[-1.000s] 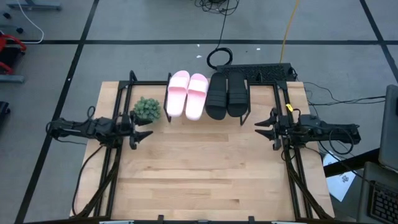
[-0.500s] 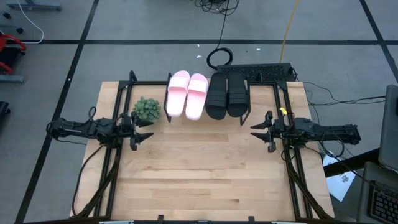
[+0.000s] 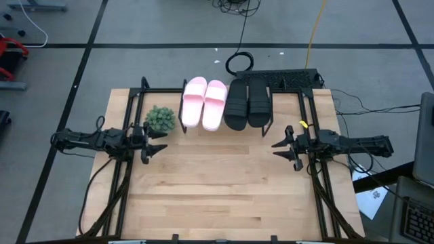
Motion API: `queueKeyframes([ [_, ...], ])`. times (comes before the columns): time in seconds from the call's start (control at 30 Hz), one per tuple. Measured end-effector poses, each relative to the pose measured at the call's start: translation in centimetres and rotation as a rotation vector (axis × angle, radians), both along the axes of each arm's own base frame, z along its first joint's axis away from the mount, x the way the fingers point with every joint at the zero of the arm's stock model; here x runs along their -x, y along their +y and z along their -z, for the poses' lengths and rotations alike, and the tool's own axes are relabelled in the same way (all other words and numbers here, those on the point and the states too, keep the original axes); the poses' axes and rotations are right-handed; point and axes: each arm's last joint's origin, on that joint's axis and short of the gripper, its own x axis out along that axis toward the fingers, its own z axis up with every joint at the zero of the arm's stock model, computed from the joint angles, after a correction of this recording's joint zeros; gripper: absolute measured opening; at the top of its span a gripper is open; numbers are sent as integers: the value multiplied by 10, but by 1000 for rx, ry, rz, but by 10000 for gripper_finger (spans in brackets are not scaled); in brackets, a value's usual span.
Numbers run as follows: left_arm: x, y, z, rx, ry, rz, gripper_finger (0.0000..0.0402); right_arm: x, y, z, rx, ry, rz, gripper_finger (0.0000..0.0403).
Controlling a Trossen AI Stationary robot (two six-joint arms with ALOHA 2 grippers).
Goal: Pick and place slides into the shelf
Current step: Return to Home Position
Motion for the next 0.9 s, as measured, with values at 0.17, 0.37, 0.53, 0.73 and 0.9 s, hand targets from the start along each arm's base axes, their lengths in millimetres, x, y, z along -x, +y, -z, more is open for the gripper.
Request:
queueKeyframes([
  [0.17, 0, 0, 0, 0, -1, 0, 271, 0, 0, -1, -50, -4, -2, 118],
  [0.37, 0, 0, 0, -1, 0, 0, 271, 0, 0, -1, -76, -3, -3, 118],
  [0.53, 0, 0, 0, -2, 0, 1, 271, 0, 0, -1, -76, -3, -3, 118],
  [0.73, 0, 0, 0, -2, 0, 1, 271, 0, 0, -1, -76, -4, -3, 118],
  [0.9, 0, 0, 0, -2, 0, 0, 271, 0, 0, -1, -76, -4, -3, 118],
])
